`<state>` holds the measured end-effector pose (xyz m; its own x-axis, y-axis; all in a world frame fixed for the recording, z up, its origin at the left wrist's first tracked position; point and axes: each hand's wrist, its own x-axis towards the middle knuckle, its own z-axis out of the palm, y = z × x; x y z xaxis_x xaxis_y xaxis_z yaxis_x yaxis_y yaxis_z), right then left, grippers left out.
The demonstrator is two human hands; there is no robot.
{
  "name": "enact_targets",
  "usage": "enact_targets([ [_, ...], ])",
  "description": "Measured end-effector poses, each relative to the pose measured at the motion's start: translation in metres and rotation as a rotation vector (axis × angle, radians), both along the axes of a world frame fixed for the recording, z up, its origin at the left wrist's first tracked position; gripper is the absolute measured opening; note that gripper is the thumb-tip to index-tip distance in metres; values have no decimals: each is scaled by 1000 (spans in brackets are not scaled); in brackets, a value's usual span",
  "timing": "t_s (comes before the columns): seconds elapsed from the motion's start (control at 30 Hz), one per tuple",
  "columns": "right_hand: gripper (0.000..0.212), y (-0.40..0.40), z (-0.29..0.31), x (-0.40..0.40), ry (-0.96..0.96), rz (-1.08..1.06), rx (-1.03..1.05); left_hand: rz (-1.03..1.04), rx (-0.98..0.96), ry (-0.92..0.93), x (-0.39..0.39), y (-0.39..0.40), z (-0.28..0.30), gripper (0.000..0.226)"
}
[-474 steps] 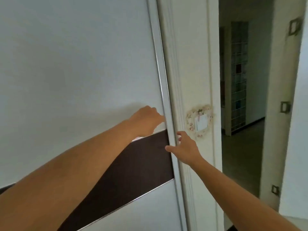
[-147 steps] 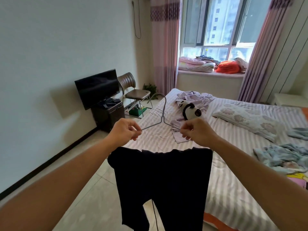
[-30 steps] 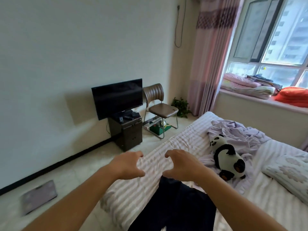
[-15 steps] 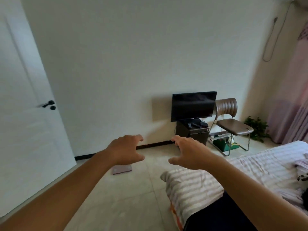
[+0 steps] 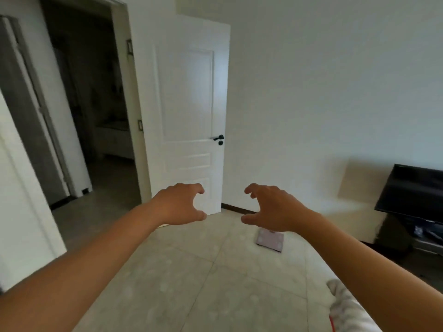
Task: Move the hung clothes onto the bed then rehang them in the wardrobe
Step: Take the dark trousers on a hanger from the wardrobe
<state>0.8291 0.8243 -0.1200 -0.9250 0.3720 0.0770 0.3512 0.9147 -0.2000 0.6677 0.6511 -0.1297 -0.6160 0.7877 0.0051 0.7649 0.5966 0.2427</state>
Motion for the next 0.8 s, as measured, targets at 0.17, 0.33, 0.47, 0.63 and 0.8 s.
enact_targets([
  [0.17,74,-67,8,-53,19,172,-5,144,-7,11,-20,-87,9,73],
  [0.33,69,-150,12,-113,15,355,-30,300,26,2,-44,-187,18,74],
  [0.47,68,-223,17,-167,25,455,-11,404,8,31,-73,-264,27,71],
  [0.63,67,-310,23,-227,28,550,-36,481,-19,54,-103,-350,42,68],
  [0.8,69,-408,37,-283,23,679,-64,595,-31,44,-136,-457,53,75],
])
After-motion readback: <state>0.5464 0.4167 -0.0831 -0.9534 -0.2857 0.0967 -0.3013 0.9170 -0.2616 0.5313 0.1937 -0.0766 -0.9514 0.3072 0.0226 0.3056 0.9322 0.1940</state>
